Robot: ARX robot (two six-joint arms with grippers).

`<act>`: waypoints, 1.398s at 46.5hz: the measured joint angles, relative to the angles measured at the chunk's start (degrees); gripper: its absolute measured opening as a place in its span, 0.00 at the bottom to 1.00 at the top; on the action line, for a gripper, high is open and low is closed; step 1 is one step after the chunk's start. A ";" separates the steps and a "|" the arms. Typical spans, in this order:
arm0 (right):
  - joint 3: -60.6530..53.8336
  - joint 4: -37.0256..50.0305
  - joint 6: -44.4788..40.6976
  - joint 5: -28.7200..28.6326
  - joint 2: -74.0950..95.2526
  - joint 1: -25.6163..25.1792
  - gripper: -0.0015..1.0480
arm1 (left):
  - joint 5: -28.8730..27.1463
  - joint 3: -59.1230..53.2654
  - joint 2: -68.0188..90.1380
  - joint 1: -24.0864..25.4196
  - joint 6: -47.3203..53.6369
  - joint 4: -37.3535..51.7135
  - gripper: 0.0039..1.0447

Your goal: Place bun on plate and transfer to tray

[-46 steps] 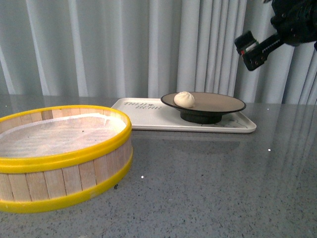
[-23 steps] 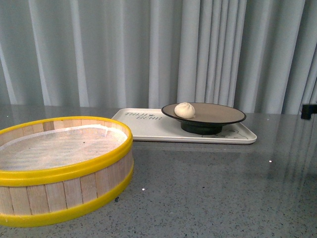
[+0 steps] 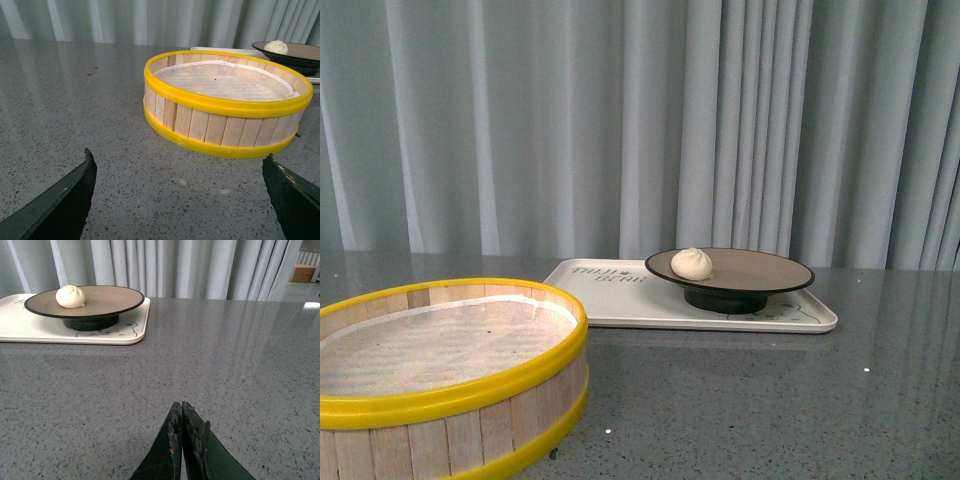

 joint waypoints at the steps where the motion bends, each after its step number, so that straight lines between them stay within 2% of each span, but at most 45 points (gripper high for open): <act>1: -0.77 -0.24 0.00 -0.02 -1.01 0.00 0.02 | 0.00 0.00 0.02 0.00 0.00 0.00 0.94; 19: -8.90 -8.81 0.02 -0.17 -17.55 0.00 0.02 | 0.00 0.00 0.02 0.00 0.00 0.00 0.94; 22: -10.82 -6.88 0.02 -0.20 -18.58 -0.02 0.02 | 0.00 0.00 0.00 0.00 0.00 0.00 0.94; 25: -12.26 -8.98 0.02 -0.20 -20.76 0.00 0.02 | 0.00 0.00 0.00 0.00 0.00 0.00 0.94; 45: -12.61 -24.76 0.04 -0.20 -38.16 0.00 0.02 | 0.00 0.00 0.00 0.00 0.00 0.00 0.94; 65: -12.61 -35.30 0.02 -0.22 -48.94 -0.02 0.02 | 0.00 0.00 0.00 0.00 0.00 0.00 0.94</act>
